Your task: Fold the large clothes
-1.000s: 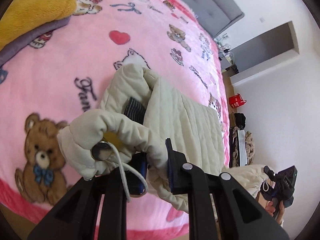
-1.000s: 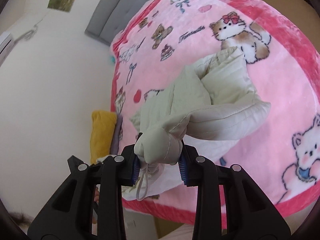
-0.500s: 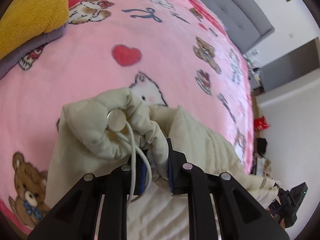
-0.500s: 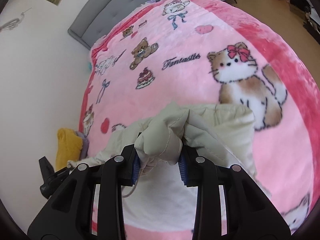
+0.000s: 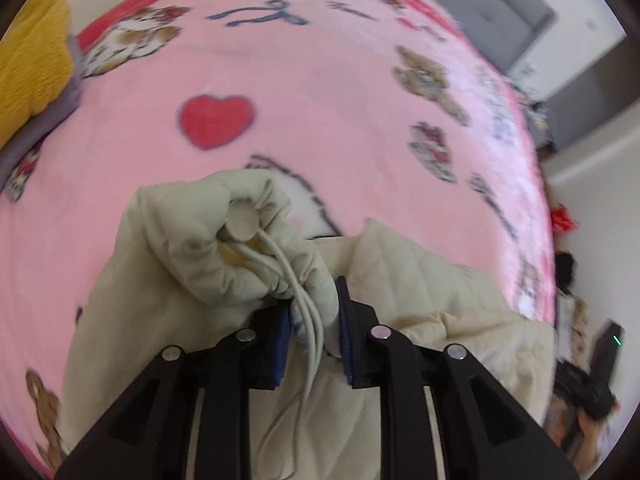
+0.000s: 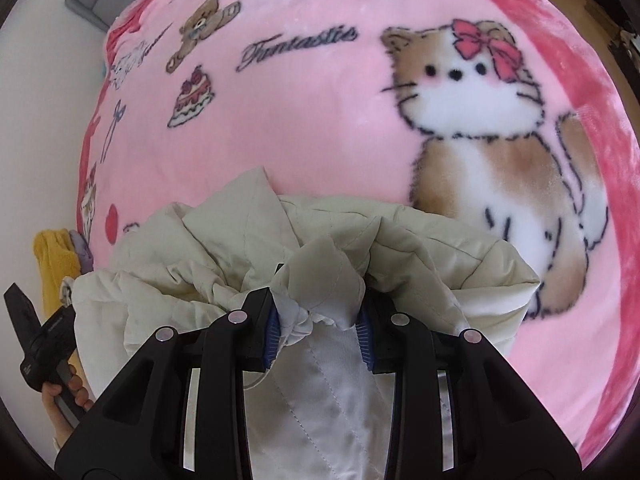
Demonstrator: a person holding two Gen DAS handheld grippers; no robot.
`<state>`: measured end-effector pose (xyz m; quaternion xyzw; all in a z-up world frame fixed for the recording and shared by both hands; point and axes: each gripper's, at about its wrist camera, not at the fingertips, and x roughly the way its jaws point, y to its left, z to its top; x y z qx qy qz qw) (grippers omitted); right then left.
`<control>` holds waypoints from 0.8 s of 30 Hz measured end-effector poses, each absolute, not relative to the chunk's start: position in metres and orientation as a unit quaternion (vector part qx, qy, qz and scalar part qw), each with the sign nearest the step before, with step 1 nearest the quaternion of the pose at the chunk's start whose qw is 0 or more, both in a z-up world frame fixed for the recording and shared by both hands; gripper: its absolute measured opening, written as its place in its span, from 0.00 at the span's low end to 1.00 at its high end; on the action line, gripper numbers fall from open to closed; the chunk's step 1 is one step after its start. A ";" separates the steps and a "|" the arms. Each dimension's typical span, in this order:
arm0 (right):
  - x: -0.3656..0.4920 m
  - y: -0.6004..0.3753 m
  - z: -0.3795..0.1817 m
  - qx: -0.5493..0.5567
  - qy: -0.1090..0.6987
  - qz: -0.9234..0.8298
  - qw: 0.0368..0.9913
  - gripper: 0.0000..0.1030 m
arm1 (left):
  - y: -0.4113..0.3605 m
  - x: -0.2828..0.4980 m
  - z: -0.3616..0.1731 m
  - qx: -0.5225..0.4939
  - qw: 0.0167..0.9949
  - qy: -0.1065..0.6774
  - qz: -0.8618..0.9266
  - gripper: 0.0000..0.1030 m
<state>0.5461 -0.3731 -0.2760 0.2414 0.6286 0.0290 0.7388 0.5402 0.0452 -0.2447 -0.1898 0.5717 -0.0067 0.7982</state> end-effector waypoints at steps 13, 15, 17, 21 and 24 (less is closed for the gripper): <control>0.543 -0.373 -0.274 0.248 0.628 0.044 0.736 0.29 | 0.051 0.484 -0.131 -0.083 0.860 0.478 -0.157 0.77; 0.542 -0.373 -0.273 0.245 0.627 0.045 0.738 0.29 | 0.047 0.464 -0.110 -0.073 0.880 0.430 -0.188 0.80; 0.543 -0.373 -0.273 0.244 0.627 0.046 0.739 0.29 | 0.041 0.454 -0.101 -0.084 0.879 0.415 -0.218 0.83; 0.542 -0.373 -0.273 0.246 0.626 0.046 0.739 0.29 | -0.005 0.441 -0.118 -0.059 0.864 0.417 -0.276 0.89; 0.540 -0.372 -0.271 0.243 0.623 0.046 0.742 0.29 | -0.051 0.448 -0.163 -0.048 0.832 0.479 -0.276 0.89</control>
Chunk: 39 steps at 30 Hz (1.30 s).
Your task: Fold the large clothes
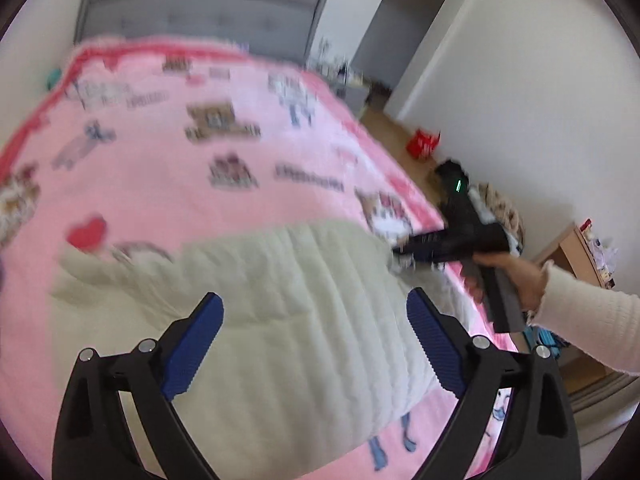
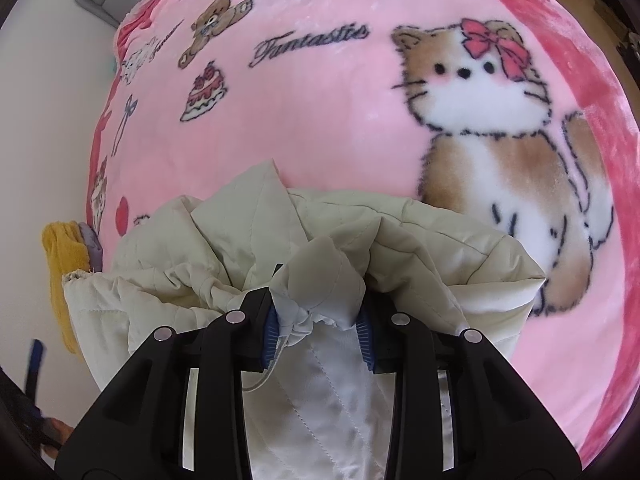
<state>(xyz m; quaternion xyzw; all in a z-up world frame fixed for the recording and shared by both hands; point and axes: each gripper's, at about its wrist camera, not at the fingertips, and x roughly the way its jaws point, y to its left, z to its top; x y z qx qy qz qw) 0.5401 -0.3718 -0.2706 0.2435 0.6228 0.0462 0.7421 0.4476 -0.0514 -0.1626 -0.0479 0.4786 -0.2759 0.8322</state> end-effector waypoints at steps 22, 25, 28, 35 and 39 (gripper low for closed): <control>0.482 -0.373 -0.152 0.243 0.446 0.143 0.850 0.85 | -0.054 0.500 -0.285 -0.157 0.777 0.589 -0.157 0.90; 0.473 -0.320 -0.142 0.086 0.442 0.184 0.874 0.78 | -0.053 0.498 -0.284 -0.152 0.778 0.585 -0.175 0.90; 0.463 -0.267 -0.159 -0.026 0.449 0.225 0.865 0.37 | -0.055 0.493 -0.280 -0.141 0.785 0.569 -0.198 0.95; 0.461 -0.252 -0.220 -0.073 0.498 0.199 0.841 0.07 | -0.060 0.473 -0.282 -0.108 0.815 0.532 -0.202 0.95; 0.475 -0.265 -0.254 -0.034 0.552 0.173 0.815 0.00 | -0.071 0.478 -0.293 -0.077 0.809 0.557 -0.174 0.95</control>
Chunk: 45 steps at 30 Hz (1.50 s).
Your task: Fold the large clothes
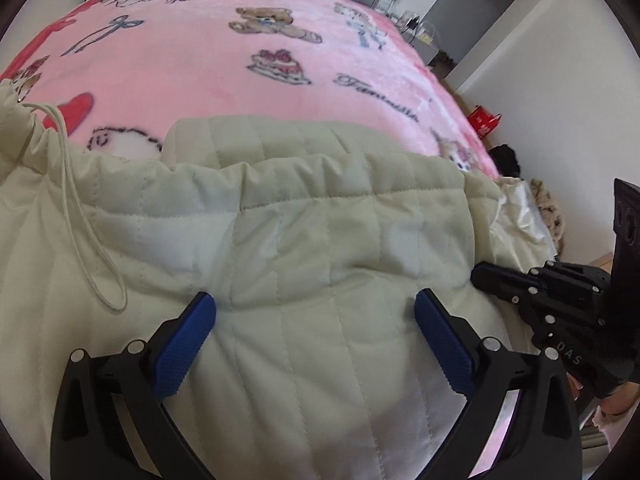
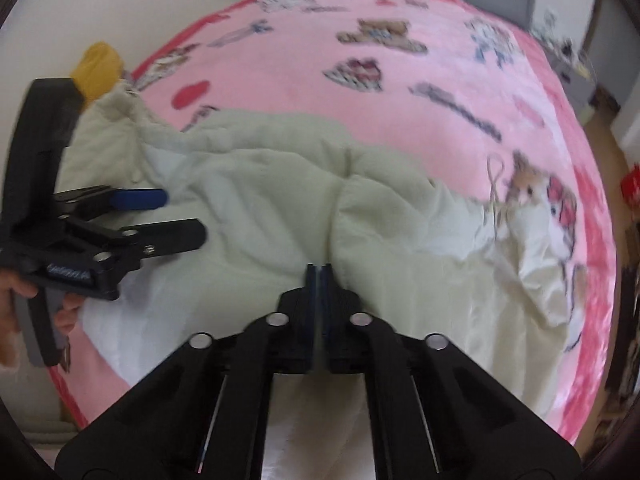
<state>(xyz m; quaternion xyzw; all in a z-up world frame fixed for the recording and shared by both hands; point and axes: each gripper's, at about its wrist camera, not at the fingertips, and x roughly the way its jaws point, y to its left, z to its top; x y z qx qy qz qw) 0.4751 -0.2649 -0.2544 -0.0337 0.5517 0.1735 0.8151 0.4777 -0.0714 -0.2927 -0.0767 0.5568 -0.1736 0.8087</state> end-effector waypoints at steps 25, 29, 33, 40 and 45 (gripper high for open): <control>0.416 -0.330 -0.187 -0.033 0.426 0.130 0.895 0.40 | 0.031 0.425 -0.225 -0.050 0.841 0.520 -0.143 0.95; 0.423 -0.367 -0.221 -0.007 0.471 0.068 0.880 0.28 | 0.059 0.422 -0.247 -0.087 0.817 0.550 -0.147 0.95; 0.431 -0.361 -0.257 -0.045 0.524 0.040 0.849 0.16 | 0.056 0.420 -0.277 -0.066 0.800 0.581 -0.135 0.95; 0.430 -0.339 -0.304 -0.139 0.556 0.011 0.819 0.13 | 0.068 0.430 -0.314 -0.148 0.776 0.599 -0.128 0.95; 0.434 -0.357 -0.315 -0.064 0.572 0.003 0.817 0.12 | 0.062 0.425 -0.321 -0.133 0.783 0.593 -0.134 0.95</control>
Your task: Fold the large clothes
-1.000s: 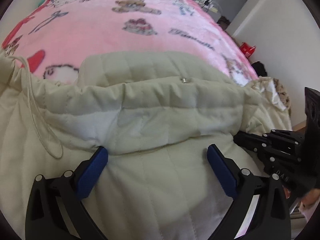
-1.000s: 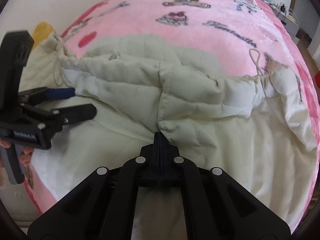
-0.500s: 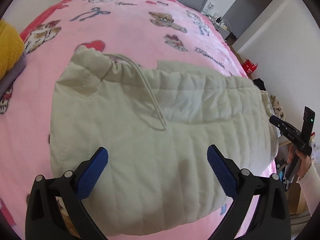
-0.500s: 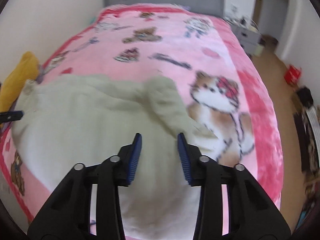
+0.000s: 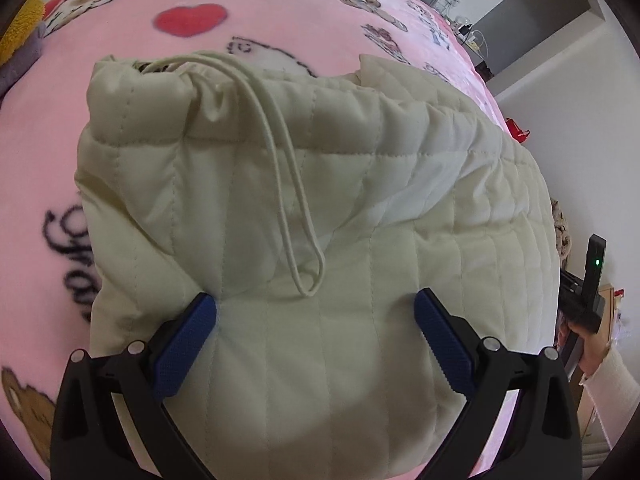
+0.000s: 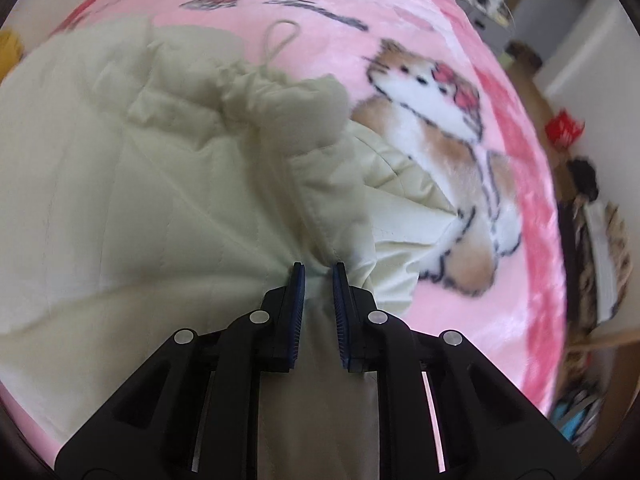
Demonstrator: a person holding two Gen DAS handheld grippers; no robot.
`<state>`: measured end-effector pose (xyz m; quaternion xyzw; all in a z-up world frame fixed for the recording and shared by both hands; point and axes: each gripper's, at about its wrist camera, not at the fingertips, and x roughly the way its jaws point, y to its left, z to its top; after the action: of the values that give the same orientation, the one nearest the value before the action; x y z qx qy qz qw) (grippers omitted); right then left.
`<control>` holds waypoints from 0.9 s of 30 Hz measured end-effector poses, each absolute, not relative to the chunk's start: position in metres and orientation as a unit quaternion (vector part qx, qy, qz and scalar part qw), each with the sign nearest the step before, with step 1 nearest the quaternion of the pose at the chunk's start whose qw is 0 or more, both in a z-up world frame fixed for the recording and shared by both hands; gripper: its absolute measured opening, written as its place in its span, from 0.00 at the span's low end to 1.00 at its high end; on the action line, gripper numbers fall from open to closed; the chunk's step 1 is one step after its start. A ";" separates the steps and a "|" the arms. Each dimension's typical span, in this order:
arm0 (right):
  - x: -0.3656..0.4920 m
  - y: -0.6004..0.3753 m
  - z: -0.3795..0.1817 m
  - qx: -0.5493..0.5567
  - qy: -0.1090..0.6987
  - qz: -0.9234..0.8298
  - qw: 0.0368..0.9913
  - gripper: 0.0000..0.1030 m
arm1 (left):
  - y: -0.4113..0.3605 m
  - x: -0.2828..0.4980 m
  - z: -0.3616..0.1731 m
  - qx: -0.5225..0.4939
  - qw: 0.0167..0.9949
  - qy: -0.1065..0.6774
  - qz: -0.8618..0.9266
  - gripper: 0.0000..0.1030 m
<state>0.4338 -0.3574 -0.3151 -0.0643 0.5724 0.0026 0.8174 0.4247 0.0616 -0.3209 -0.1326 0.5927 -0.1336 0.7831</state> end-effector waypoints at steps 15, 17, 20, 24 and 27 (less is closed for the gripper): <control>0.401 -0.335 -0.204 -0.020 0.476 0.042 0.878 0.72 | 0.148 0.386 -0.249 -0.171 0.804 0.544 -0.167 0.95; 0.398 -0.330 -0.193 -0.010 0.472 0.037 0.881 0.72 | 0.176 0.399 -0.275 -0.218 0.767 0.571 -0.198 0.95; 0.391 -0.314 -0.178 0.002 0.473 0.017 0.881 0.72 | 0.199 0.421 -0.319 -0.291 0.701 0.603 -0.246 0.95; 0.386 -0.290 -0.161 0.011 0.480 -0.008 0.877 0.73 | 0.199 0.442 -0.353 -0.311 0.664 0.602 -0.317 0.95; 0.387 -0.273 -0.156 0.014 0.493 -0.016 0.870 0.73 | 0.190 0.449 -0.362 -0.306 0.661 0.596 -0.339 0.95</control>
<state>0.3866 -0.2727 -0.1555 0.0139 0.4928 -0.0161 0.8699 0.4489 0.1897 -0.3621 -0.3058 0.5960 -0.3388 0.6607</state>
